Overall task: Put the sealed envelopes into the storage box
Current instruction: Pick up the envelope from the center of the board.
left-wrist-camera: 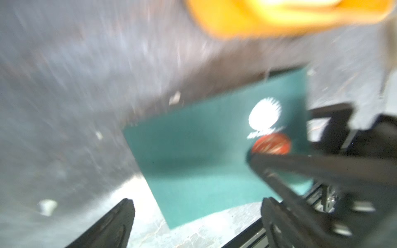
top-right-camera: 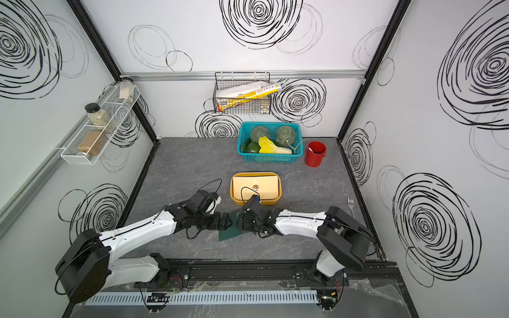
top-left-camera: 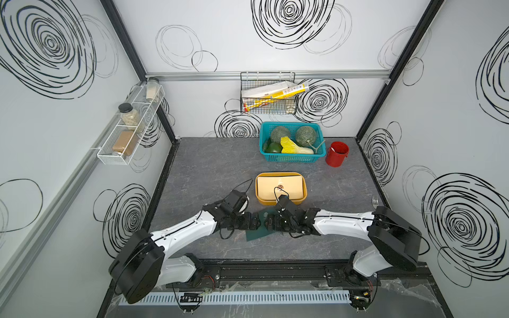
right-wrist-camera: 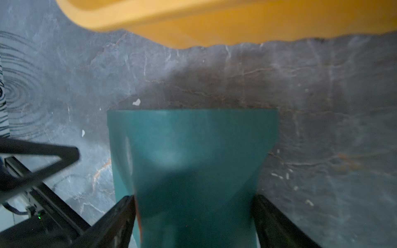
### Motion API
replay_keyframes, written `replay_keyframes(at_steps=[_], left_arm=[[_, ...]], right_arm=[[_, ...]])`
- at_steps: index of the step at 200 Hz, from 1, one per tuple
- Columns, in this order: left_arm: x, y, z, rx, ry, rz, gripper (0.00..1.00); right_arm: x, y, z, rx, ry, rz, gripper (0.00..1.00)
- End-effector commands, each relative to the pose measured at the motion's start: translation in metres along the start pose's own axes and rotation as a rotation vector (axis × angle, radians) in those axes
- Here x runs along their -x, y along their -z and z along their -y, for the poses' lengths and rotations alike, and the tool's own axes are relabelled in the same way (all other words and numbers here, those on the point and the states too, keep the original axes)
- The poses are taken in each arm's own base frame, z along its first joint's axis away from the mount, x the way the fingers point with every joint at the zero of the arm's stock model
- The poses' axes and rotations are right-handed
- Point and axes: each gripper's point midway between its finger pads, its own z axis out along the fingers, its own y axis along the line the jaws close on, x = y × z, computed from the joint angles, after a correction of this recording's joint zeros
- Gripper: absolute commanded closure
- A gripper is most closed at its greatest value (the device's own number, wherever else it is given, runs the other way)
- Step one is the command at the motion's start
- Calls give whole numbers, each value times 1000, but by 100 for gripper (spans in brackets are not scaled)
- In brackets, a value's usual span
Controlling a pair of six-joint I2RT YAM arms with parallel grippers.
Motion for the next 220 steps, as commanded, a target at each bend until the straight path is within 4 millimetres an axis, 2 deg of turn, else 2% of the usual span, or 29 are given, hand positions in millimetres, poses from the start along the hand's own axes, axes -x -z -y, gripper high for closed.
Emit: replay_keyframes(at_steps=[1,13,31,69,128,166,190,220], left_arm=[[27,7,22,-68,-212,34,6],[32,-2,28,-86,-282,21,11],[28,-14,38,-147,-367,15,14],[34,-24,53,-211,-462,47,15],[27,-52,57,-289,-487,-37,19],[19,-57,65,-363,-492,-88,25],[14,-54,73,-435,-499,-108,33],[9,-52,79,-509,-492,-153,56]], right_arm=[[-37,-1,47,-128,103,-113,11],[-41,-1,47,-108,147,-125,11],[-46,-3,45,-81,207,-147,11],[-47,-10,43,-84,305,-189,12],[-45,-9,45,-88,322,-180,12],[-43,-11,48,-100,316,-177,13],[-38,-10,51,-105,312,-166,13],[-29,-8,53,-107,312,-148,13]])
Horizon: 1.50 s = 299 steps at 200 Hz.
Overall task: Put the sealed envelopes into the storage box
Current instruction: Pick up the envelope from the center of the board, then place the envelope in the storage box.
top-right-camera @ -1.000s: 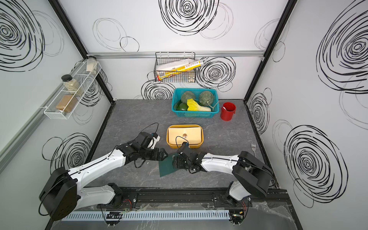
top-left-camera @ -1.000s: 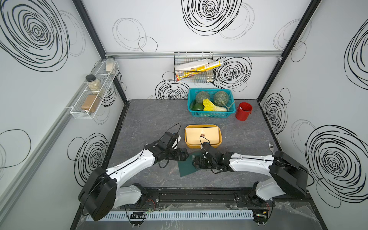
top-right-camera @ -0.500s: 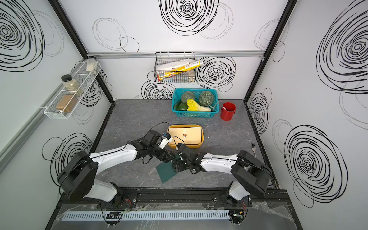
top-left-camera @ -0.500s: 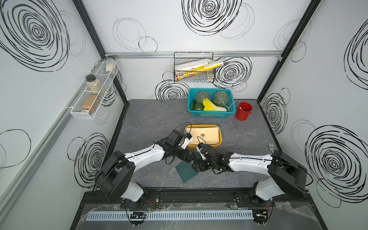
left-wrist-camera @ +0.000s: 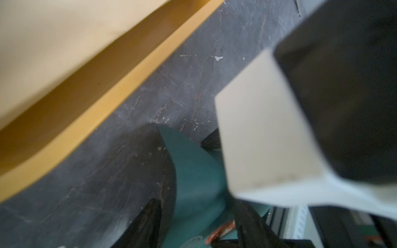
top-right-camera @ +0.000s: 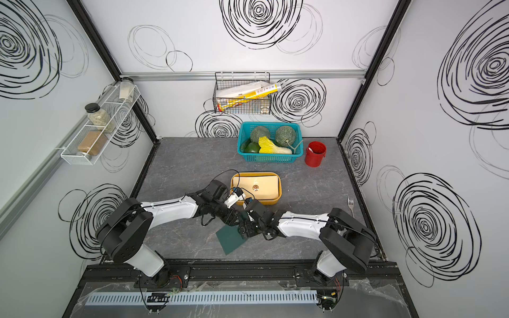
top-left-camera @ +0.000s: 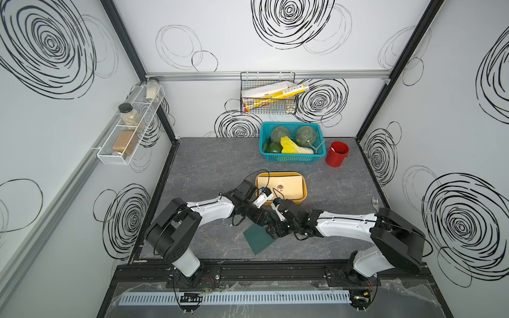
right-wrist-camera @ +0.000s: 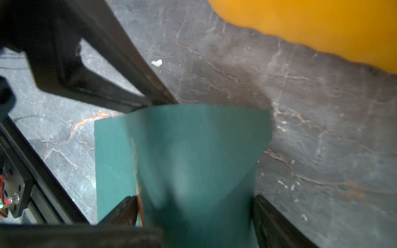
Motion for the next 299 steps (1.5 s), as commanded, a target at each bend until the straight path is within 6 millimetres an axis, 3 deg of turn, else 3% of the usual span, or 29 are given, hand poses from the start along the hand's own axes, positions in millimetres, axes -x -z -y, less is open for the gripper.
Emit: replay_keyframes(at_steps=[1,33,35,40,46,63,77,92,116,138,161,170,192,225,239,275,299], left_arm=[[12,1,19,-130,-44,12,56],[10,1,18,-163,-23,-8,73],[10,1,19,-165,-23,-8,76],[10,1,19,-167,-21,-10,93],[12,2,20,-171,-22,-6,100],[19,7,29,-197,-27,-6,100],[27,15,35,-187,-29,-8,100],[35,27,42,-153,-43,-6,100],[44,46,44,-72,-47,19,100],[53,59,41,2,-32,49,100],[68,71,33,108,-25,64,100],[77,78,35,138,-36,73,100],[103,99,47,204,-87,118,100],[139,122,46,321,-160,178,100],[151,122,43,349,-187,176,100],[167,112,26,433,-248,141,100],[174,105,21,447,-335,116,100]], right_arm=[[-39,-7,40,-124,-22,-137,13],[-35,-6,48,-139,-18,-130,13],[-35,-6,48,-140,-17,-129,13],[-34,-6,49,-142,-13,-130,13],[-34,-6,50,-149,-11,-131,12],[-30,-2,51,-167,7,-133,7],[-23,13,47,-179,30,-140,0],[-20,42,48,-214,36,-136,0],[-9,96,76,-282,-66,-73,0],[27,130,105,-288,-188,76,0],[72,145,140,-360,-279,187,0],[86,144,157,-379,-317,214,3],[116,128,171,-331,-336,204,25],[134,103,185,-331,-327,169,58],[140,97,184,-302,-316,168,63],[142,89,188,-301,-287,143,64],[137,83,189,-293,-268,119,81]])
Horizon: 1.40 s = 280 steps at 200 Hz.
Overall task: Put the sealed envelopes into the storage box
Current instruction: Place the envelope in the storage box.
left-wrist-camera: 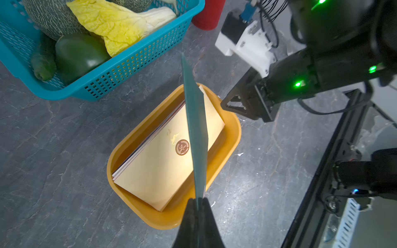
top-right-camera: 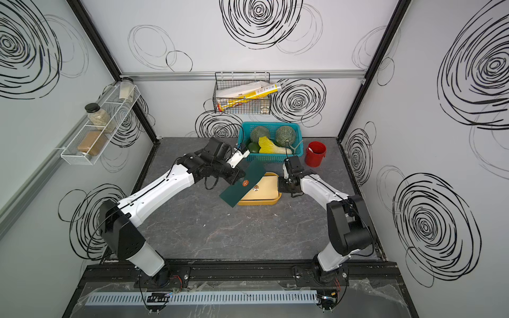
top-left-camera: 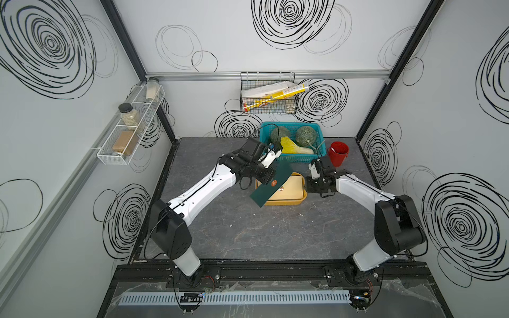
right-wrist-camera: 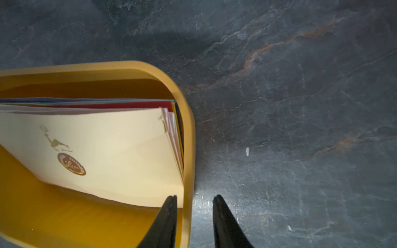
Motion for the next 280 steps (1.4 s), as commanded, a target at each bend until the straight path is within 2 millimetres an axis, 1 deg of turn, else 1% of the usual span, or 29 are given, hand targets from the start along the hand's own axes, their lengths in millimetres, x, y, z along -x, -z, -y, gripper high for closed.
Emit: replay_keyframes(at_steps=[1,8,14,28,40,53,73,91,119,132,148,163,182,202,206,211,216,224,232,234,241,243,245,247,252,264,274,279,280], left_arm=[[3,-6,-8,42,-122,-24,100],[3,-9,-9,43,-152,-35,100],[3,-12,-10,42,-178,-47,100],[2,-18,-7,11,-232,-71,100],[3,-22,-9,12,-265,-86,100],[9,-23,-12,21,-279,-88,100],[18,-24,-3,-37,-334,-95,100],[19,-31,4,-89,-383,-114,100],[8,-50,3,-117,-420,-182,100],[2,-61,3,-116,-443,-218,100],[-5,-72,2,-113,-448,-257,100],[-15,-81,0,-110,-449,-291,100],[-27,-91,-5,-109,-445,-325,100],[-36,-102,-8,-93,-447,-348,97],[-37,-105,-9,-83,-446,-355,94],[-38,-108,-12,-67,-440,-362,88],[-38,-111,-14,-52,-433,-365,79],[-37,-114,-17,-34,-414,-368,68],[-33,-115,-26,26,-391,-359,57],[-31,-115,-28,42,-385,-355,49],[-26,-112,-36,84,-374,-344,34],[-24,-111,-38,96,-372,-341,24],[-23,-110,-40,107,-370,-339,9],[-21,-109,-42,119,-367,-334,3],[-14,-104,-48,159,-355,-317,1],[7,-89,-67,276,-316,-256,1],[28,-70,-82,363,-276,-184,1],[41,-57,-90,414,-243,-129,1],[41,-56,-93,427,-235,-125,1]], right_arm=[[6,-1,-3,21,40,4,82],[4,-3,-2,20,54,-2,92],[2,-5,0,11,61,-9,95],[-2,-10,0,13,83,-33,95],[-5,-13,1,15,96,-47,95],[-6,-13,0,22,104,-45,95],[-6,-13,-7,61,131,-42,96],[-7,-13,-15,112,146,-40,97],[-6,-11,-21,144,179,-30,97],[-1,-9,-23,149,194,-15,98],[5,-9,-21,122,194,-5,97],[9,-10,-21,120,190,-3,98],[9,-14,-23,129,182,-9,98],[9,-15,-23,134,178,-12,98],[9,-15,-23,135,175,-12,98],[7,-15,-23,133,170,-14,98],[7,-15,-22,130,164,-13,98],[6,-15,-22,130,153,-16,98],[6,-14,-21,125,140,-14,98],[5,-15,-20,123,136,-16,98],[4,-15,-20,122,123,-15,98],[4,-15,-19,121,118,-17,98],[4,-15,-20,122,115,-16,98],[3,-15,-20,124,112,-17,98],[2,-16,-20,123,101,-20,98],[0,-17,-18,117,71,-25,98],[-2,-18,-16,113,40,-25,98],[-3,-17,-15,108,20,-22,98],[-3,-17,-15,107,16,-21,98]])
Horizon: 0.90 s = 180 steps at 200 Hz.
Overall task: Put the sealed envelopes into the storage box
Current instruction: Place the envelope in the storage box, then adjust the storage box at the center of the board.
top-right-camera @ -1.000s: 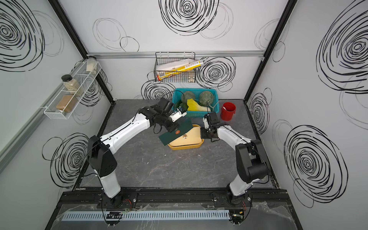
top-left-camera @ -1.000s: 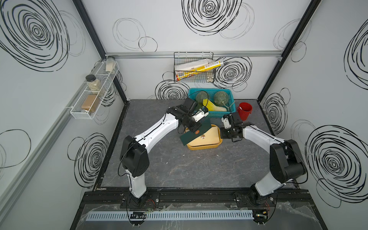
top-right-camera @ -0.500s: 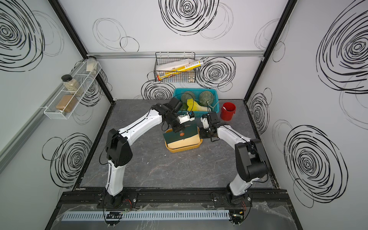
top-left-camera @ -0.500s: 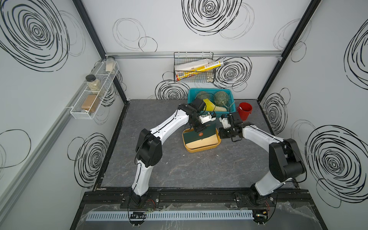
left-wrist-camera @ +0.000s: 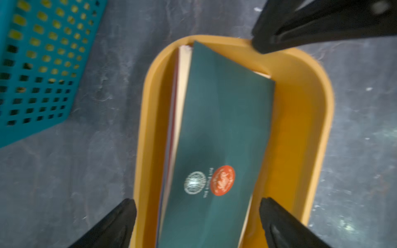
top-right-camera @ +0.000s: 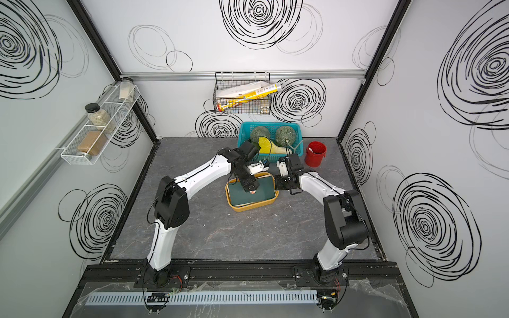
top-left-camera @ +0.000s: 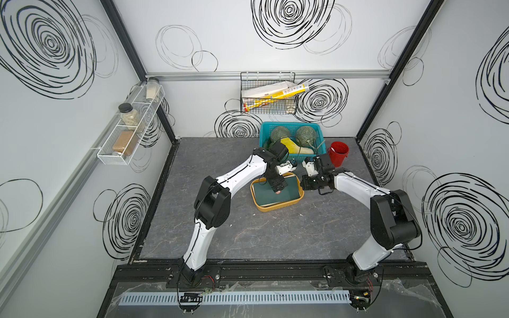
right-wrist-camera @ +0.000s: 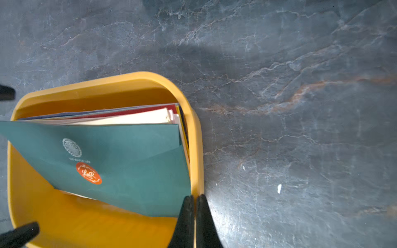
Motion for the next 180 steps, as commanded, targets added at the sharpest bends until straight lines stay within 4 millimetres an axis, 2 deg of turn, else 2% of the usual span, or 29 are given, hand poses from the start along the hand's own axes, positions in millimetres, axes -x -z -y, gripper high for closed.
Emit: replay_keyframes(at_steps=[1,15,26,34,50,74,95,109,123,154,168,180], left_arm=[[24,61,-73,308,186,155,1],[28,104,-97,400,292,273,1],[21,133,-117,493,411,350,1],[14,147,-121,497,466,386,1],[-16,156,-132,516,626,388,1],[-60,145,-133,439,782,346,1],[-91,134,-124,422,863,306,1],[-111,127,-120,410,942,285,1],[-123,118,-111,360,991,285,1],[-137,104,-92,290,1042,284,1],[-143,100,-90,293,1054,271,1],[-148,100,-92,301,1068,267,1]], right_arm=[[-16,-6,8,-32,-97,-25,98],[-17,-2,7,-21,-144,1,98],[-16,0,7,-17,-178,23,98],[-16,2,6,-14,-205,32,98],[-21,2,2,19,-258,32,98],[-36,-1,-3,62,-325,25,96],[-36,9,-5,43,-305,50,87],[-36,13,-7,44,-303,39,85],[-38,13,-11,65,-321,27,80],[-43,8,-28,167,-408,18,80],[-40,8,-38,193,-410,16,80],[-37,11,-47,194,-391,12,75]])
